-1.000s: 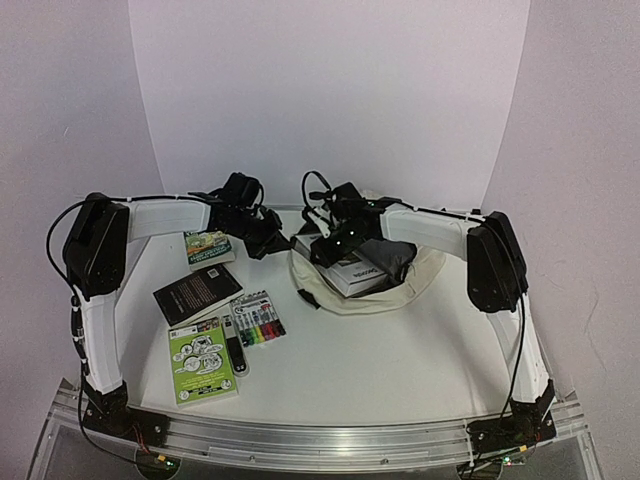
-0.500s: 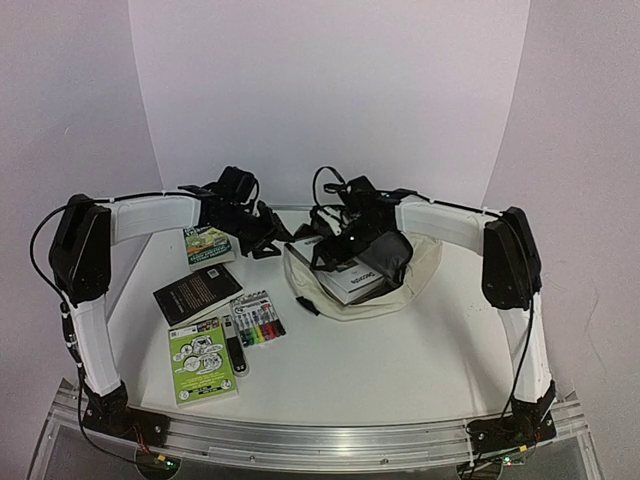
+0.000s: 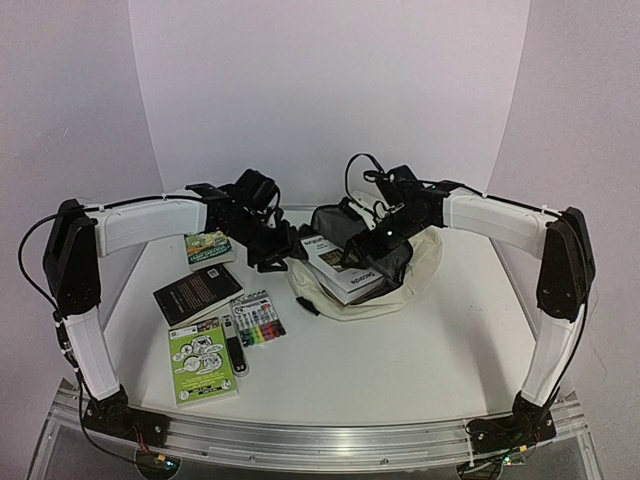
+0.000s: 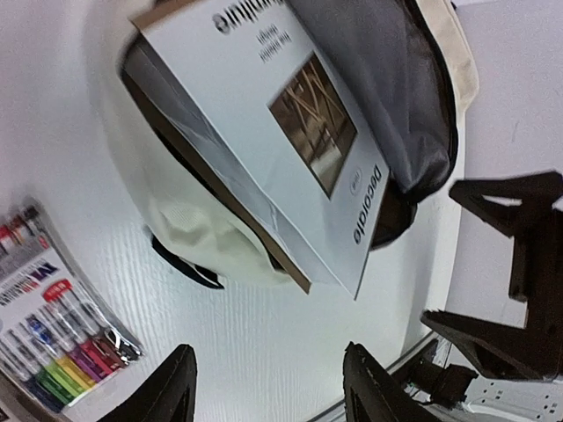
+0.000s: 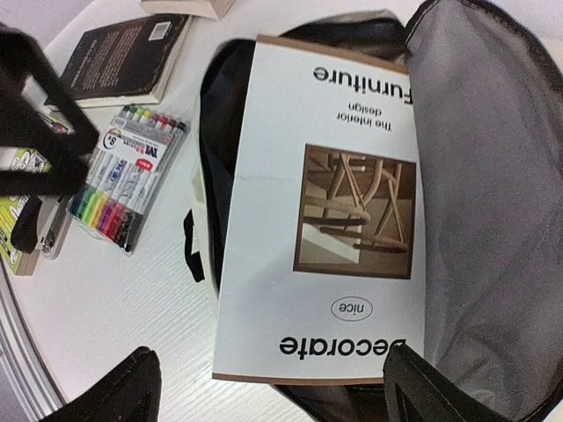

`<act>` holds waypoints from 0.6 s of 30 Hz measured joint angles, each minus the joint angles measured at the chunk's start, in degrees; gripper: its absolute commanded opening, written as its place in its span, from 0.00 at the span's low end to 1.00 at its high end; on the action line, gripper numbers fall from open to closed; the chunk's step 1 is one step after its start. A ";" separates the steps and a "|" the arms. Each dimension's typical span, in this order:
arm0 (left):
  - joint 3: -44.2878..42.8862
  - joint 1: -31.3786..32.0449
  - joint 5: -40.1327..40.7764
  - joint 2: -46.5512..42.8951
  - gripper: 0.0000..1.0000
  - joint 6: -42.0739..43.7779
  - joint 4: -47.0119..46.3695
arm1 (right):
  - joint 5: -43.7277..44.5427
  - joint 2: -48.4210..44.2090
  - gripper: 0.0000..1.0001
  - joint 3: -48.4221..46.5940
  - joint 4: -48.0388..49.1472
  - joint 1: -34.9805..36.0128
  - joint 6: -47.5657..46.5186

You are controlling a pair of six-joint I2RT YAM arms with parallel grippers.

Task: Pack the student bag
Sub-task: Place the book in the student bag.

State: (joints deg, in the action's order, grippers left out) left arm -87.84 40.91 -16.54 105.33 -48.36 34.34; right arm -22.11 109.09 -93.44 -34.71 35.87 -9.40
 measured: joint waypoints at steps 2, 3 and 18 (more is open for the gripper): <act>0.12 2.57 0.35 0.26 0.55 -1.45 -0.06 | 0.20 0.14 0.86 0.78 -0.43 0.16 0.20; 0.11 3.51 0.36 0.62 0.55 -2.20 -0.25 | 0.30 0.19 0.86 0.87 -0.47 0.19 0.26; -4.31 5.68 2.17 12.92 0.45 -7.70 -1.45 | 3.99 0.83 0.81 4.95 1.59 1.80 1.82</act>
State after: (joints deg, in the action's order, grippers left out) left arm -92.15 46.60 -14.36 118.25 -56.06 32.90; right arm -18.12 109.92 -88.49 -33.12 37.67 -7.58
